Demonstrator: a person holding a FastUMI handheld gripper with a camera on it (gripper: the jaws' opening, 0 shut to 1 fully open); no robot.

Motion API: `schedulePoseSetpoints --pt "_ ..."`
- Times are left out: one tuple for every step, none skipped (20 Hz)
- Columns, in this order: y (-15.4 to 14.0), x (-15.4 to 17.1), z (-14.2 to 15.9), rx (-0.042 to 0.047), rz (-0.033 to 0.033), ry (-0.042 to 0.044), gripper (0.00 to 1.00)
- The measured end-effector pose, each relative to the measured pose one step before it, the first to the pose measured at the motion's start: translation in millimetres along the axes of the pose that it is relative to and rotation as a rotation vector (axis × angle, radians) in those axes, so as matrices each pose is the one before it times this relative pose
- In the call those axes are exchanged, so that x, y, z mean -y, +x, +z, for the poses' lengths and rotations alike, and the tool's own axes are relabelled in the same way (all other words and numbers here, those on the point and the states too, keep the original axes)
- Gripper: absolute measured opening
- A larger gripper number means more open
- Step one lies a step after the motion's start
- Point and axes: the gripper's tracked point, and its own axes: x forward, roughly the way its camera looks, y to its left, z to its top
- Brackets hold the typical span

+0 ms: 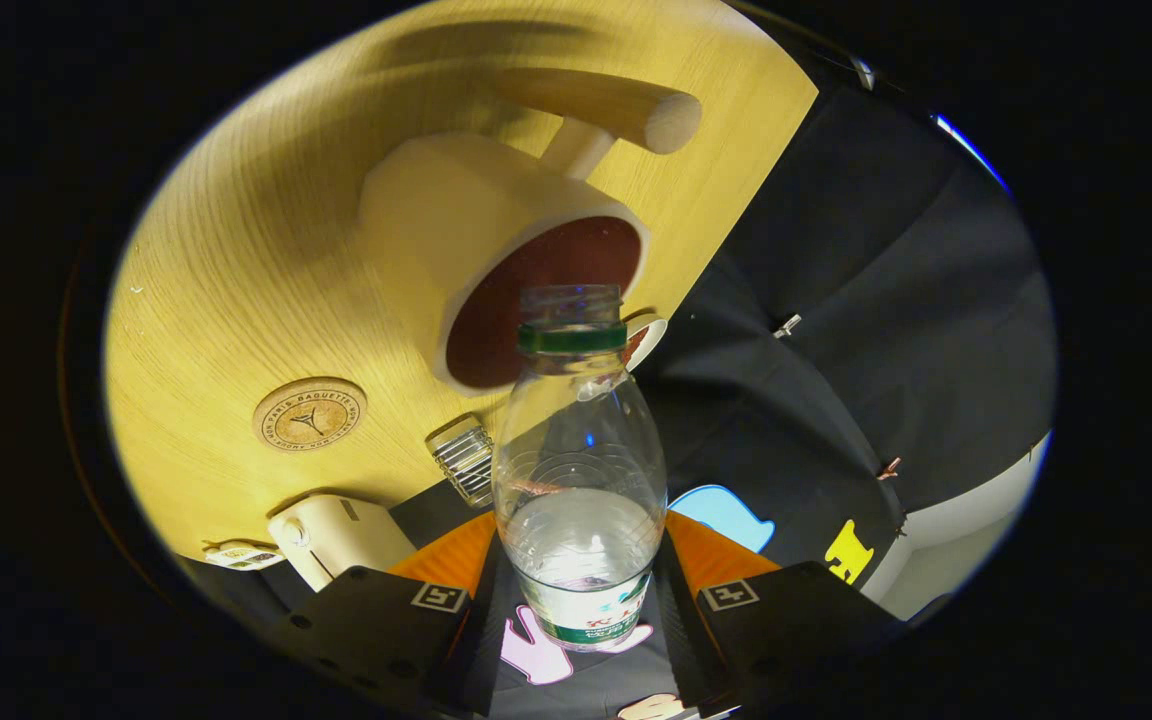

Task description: Take the bottle from table, then pour the juice into the cup, finally place the bottle on the coaster

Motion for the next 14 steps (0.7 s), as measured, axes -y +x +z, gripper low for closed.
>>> schedulePoseSetpoints --pt "0.18 -0.64 -0.97 -0.00442 0.00506 0.00283 0.69" --pt "-0.70 -1.46 -0.98 -0.00481 0.00468 0.00367 0.70" --pt "-0.91 -1.33 -1.86 -0.00522 0.00400 0.00238 0.69" --pt "0.99 -0.61 -2.29 -0.00290 0.00277 0.00227 0.69" --pt "-1.07 -2.30 -1.67 -0.00376 0.00603 0.00353 0.69" --pt "-1.24 -3.12 -1.43 -0.00472 0.01287 0.00653 0.69" --pt "-0.63 -1.67 -1.50 -0.00469 0.00517 0.00540 0.69" --pt "0.49 -0.93 -2.30 -0.00431 0.00424 0.00209 0.69" --pt "-0.55 -1.40 -1.79 -0.00496 0.00460 0.00324 0.69" --pt "-0.21 -1.40 -1.60 -0.00459 0.00379 0.00446 0.69" --pt "-1.08 -1.21 -1.75 -0.00449 0.00521 0.00839 0.70" --pt "1.42 -1.47 -1.36 -0.00463 0.00431 0.00974 0.69" --pt "-0.61 -1.90 -0.12 -0.00346 0.00432 0.00731 0.69" --pt "-1.17 -0.56 0.53 -0.00341 0.00279 0.00328 0.69"
